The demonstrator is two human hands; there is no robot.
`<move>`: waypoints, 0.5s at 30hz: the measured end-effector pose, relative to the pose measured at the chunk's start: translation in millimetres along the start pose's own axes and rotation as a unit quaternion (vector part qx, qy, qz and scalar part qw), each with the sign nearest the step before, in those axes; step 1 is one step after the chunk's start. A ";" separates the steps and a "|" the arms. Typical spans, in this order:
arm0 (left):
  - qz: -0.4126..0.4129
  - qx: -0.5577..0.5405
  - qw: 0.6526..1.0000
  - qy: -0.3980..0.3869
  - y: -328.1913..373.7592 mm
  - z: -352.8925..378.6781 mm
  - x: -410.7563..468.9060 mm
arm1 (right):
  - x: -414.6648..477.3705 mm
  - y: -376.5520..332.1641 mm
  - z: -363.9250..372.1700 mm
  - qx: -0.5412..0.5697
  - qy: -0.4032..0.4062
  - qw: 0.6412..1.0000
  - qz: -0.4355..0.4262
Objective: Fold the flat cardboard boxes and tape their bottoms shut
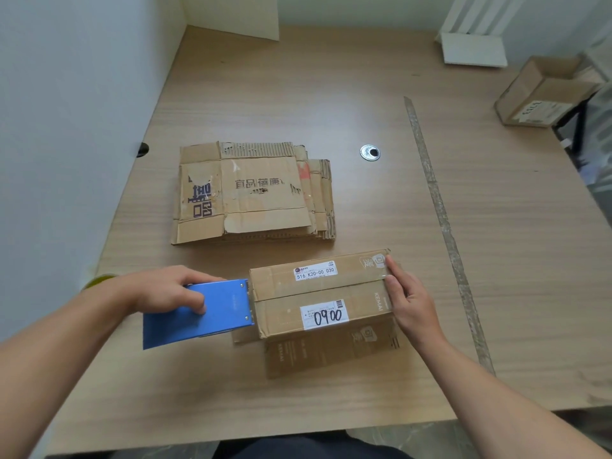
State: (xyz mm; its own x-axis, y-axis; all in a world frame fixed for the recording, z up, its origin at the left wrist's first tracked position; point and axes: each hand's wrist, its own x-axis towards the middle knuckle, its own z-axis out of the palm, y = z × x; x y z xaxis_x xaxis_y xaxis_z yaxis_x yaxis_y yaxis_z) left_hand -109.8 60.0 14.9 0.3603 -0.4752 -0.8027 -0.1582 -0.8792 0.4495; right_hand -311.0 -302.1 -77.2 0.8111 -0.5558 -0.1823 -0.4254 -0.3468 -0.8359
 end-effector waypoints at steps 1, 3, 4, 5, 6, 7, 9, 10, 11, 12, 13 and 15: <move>0.003 0.003 1.000 0.000 0.0 0.8 2.0 | -0.1 -1.3 -1.2 0.004 -0.003 1.000 0.006; 0.007 0.008 1.000 0.003 -0.7 2.7 4.9 | 0.8 -3.0 -3.5 0.004 -0.008 1.000 0.018; 0.009 0.009 1.000 0.005 -0.9 3.6 5.8 | 1.6 -4.1 -4.1 0.006 -0.009 1.000 0.023; 0.011 0.010 1.000 0.007 -1.0 4.7 6.8 | 2.2 -6.5 -4.5 0.007 -0.009 1.000 0.029; 0.013 0.008 1.000 0.009 -1.3 5.6 7.6 | 3.1 -10.0 -4.0 -0.002 -0.007 0.999 0.032; 0.016 0.005 1.000 0.011 -1.6 6.7 8.0 | 4.4 -14.8 -2.8 -0.028 -0.002 0.999 0.030; 0.019 -0.003 1.000 0.012 -3.0 9.4 8.9 | 7.4 -28.5 1.6 -0.133 0.013 0.991 0.022; 0.021 -0.008 1.000 0.014 -4.4 10.7 9.4 | 7.6 -37.8 4.0 -0.200 0.022 0.979 0.023; 0.025 -0.013 0.999 0.016 -5.6 12.2 9.8 | 6.6 -46.9 7.2 -0.267 0.027 0.963 0.017; 0.029 -0.016 0.999 0.018 -6.6 13.8 10.5 | 4.5 -55.4 11.3 -0.324 0.020 0.946 -0.001; 0.033 -0.019 0.999 0.022 -7.0 15.7 10.7 | 1.2 -62.7 16.7 -0.367 0.002 0.930 -0.026; 0.038 -0.036 0.998 0.034 -6.0 20.0 12.3 | -7.3 -71.1 32.2 -0.413 -0.052 0.907 -0.064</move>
State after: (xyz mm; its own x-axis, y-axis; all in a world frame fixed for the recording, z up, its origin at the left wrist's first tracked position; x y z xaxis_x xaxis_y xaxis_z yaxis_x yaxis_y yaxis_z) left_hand -122.8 58.8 -5.5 0.4114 -0.5355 -0.7376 -0.1221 -0.8343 0.5376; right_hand -273.7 -249.0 -33.1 0.8906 -0.4107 -0.1951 -0.4450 -0.8755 -0.1886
